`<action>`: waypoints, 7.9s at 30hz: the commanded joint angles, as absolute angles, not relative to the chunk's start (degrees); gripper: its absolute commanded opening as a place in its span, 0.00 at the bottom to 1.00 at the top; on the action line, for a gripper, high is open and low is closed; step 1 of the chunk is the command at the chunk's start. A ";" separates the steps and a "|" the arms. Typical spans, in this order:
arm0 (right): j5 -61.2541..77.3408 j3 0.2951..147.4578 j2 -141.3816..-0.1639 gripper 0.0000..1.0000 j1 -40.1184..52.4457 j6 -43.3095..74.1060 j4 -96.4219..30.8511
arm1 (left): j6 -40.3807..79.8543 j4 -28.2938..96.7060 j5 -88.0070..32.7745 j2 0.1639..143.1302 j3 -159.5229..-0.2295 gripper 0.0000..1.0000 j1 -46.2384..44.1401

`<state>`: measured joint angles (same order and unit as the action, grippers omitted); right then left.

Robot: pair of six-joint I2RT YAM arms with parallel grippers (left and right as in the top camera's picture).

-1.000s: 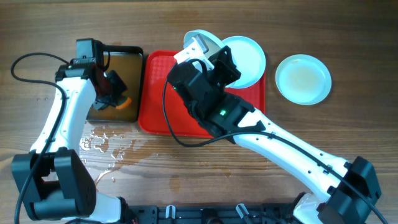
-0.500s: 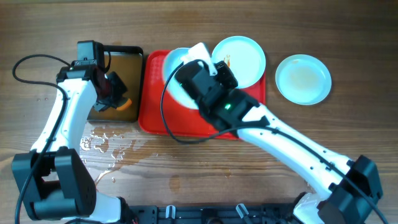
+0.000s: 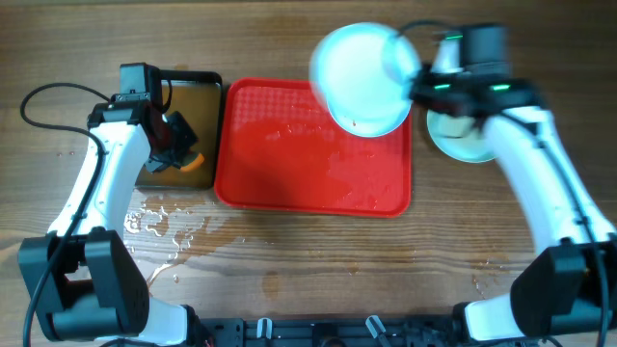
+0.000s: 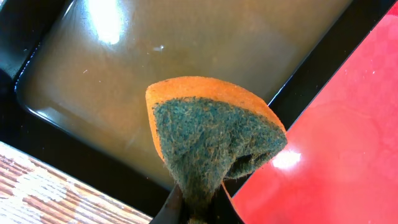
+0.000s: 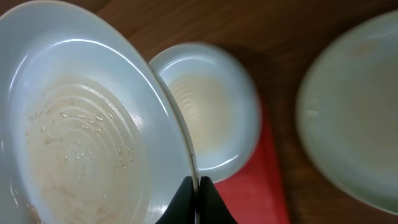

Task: Clean dirty plates on tray and stack at the side
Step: 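Lower the plate onto the cleaned plate right of the tray and release, then grip the rim of the last sauce-smeared plate and drag it to tray center, then hold the plate rim with the right gripper while the left brings the sponge, then scrub the plate with the left gripper's sponge, right gripper steadying it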

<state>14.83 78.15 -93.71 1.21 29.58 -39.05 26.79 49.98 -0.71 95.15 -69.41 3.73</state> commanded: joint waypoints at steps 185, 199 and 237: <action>15.51 98.96 -133.67 0.05 30.50 37.74 -58.04 | 25.93 34.35 -14.31 96.20 -68.99 0.04 -10.52; 12.64 98.96 -133.67 0.04 31.77 40.62 -55.46 | 30.50 28.40 -12.25 109.25 -68.99 0.04 -16.01; 9.82 98.87 -133.67 0.04 31.77 39.83 -54.19 | 30.48 40.66 9.23 103.85 -70.70 0.04 -20.91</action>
